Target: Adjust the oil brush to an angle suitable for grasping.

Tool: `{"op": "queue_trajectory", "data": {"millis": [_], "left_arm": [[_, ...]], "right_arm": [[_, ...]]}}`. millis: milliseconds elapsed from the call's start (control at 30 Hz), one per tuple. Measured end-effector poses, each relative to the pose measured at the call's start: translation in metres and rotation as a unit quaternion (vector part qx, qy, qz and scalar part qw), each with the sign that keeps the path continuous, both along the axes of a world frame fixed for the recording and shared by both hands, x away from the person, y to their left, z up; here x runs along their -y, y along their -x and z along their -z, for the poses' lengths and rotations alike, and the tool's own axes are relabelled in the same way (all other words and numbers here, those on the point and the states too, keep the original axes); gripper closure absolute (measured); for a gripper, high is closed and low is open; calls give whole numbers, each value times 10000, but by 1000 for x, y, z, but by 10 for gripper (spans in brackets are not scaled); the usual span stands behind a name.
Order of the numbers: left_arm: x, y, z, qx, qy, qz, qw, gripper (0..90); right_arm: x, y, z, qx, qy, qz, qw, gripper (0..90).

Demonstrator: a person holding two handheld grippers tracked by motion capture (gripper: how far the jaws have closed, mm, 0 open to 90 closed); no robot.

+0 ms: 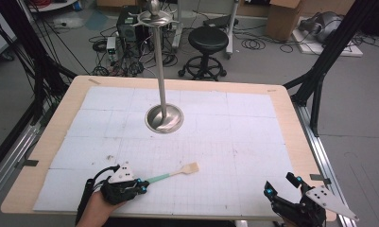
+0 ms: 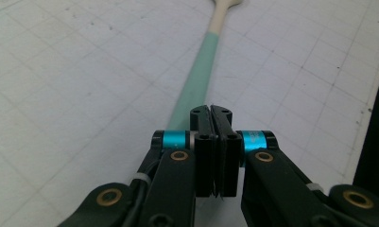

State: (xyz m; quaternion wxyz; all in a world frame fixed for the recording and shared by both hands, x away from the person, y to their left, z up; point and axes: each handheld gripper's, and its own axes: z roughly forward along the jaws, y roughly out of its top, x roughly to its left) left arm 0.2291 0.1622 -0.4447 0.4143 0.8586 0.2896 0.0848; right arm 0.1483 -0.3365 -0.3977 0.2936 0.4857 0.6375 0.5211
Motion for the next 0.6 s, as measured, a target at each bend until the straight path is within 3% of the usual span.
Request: {"op": "queue_trajectory", "data": {"millis": [267, 433, 600], "left_arm": [[-11, -11, -2, 59, -123, -467, 9988, 870], [-15, -24, -1, -6, -43, -829, 9965, 872], [-17, -33, 0, 84, -62, -1158, 9932, 870]], "right_arm": [[-1, -1, 1, -14, -13, -2, 10000, 150], [-1, -1, 1, -20, -1, -11, 10000, 150], [0, 0, 1, -55, -25, 26, 10000, 150]]}}
